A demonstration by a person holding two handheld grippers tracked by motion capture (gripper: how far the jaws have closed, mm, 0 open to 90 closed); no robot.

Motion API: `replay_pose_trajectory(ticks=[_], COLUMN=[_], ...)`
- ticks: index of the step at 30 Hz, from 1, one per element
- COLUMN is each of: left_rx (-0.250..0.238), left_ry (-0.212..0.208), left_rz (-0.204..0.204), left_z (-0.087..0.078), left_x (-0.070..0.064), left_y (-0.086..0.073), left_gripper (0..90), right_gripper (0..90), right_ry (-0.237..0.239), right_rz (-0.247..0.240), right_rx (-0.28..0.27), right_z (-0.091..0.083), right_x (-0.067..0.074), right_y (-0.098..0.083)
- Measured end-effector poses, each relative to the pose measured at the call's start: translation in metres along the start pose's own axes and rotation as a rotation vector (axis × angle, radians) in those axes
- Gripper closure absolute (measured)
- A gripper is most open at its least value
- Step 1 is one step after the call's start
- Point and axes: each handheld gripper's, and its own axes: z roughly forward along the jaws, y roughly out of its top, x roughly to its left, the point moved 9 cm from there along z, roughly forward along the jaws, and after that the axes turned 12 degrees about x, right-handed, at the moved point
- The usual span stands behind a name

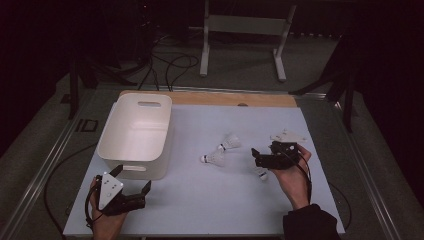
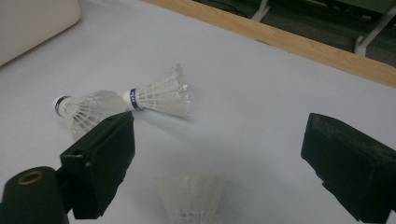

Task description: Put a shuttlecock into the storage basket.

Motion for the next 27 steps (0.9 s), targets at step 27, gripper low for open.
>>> replay_pose_trajectory(ticks=[27], left_rx=[-0.005], left_ry=[-0.004], left_rz=[0.001], left_z=[0.0], left_x=[0.0], left_y=[0.0], left_gripper=[0.4], right_gripper=[13.8], right_ry=[-0.022], right_rz=[-0.016], right_rx=[0.122], right_z=[0.052], right_x=[-0.019], right_y=[-0.003])
